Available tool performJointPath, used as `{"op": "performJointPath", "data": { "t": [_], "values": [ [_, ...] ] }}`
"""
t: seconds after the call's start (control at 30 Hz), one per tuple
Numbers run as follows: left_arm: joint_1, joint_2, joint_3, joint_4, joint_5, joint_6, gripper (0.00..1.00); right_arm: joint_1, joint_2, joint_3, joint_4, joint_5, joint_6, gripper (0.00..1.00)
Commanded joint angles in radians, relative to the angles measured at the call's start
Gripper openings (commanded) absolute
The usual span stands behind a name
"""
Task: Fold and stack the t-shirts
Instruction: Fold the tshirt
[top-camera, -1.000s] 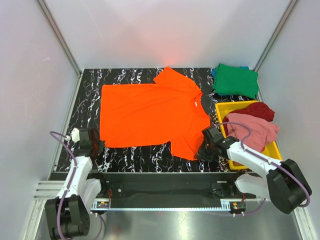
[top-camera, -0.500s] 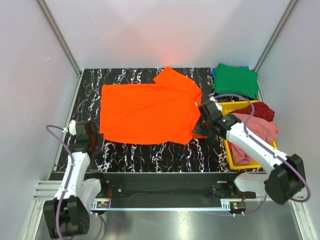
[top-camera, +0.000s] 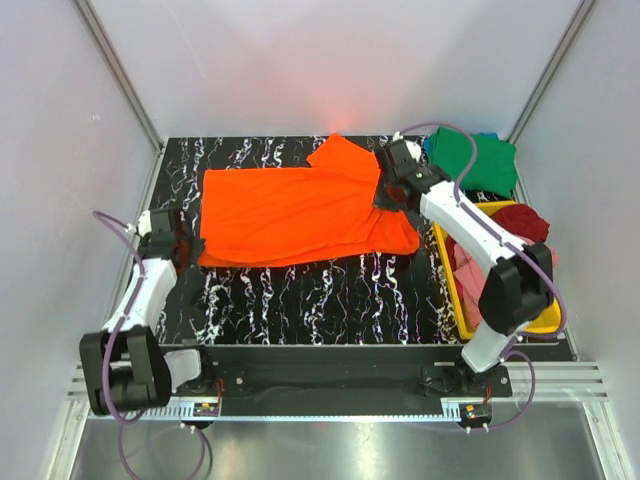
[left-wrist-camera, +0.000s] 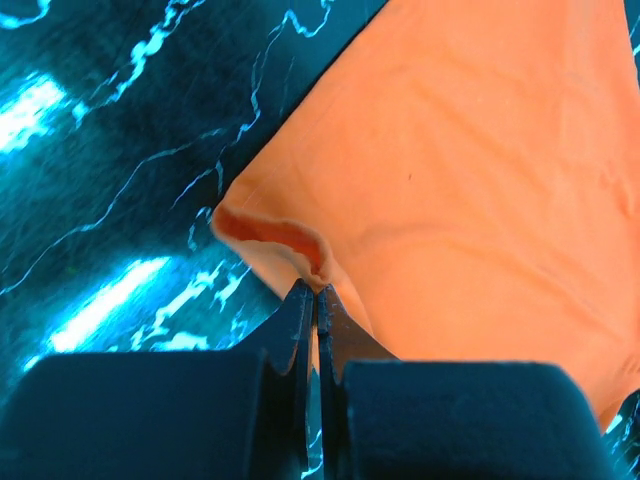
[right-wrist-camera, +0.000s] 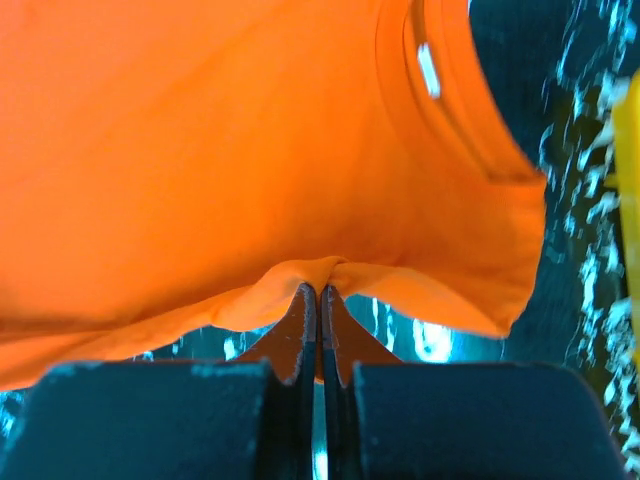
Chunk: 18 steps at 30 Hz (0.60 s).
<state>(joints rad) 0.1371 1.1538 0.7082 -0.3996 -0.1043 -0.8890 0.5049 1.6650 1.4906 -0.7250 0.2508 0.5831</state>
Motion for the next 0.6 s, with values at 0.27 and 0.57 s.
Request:
{"op": "performJointPath", "data": {
  "t": [0.27,0.57],
  "values": [
    [0.022,0.272,0.209,0.054,-0.034,-0.031,0.00,-0.100,0.260,0.353,-0.016,-0.013,-0.196,0.00],
    [0.071,0.566,0.433,-0.008,0.261,0.030,0.66,-0.197,0.644,0.873,-0.296,-0.003,-0.238,0.95]
  ]
}}
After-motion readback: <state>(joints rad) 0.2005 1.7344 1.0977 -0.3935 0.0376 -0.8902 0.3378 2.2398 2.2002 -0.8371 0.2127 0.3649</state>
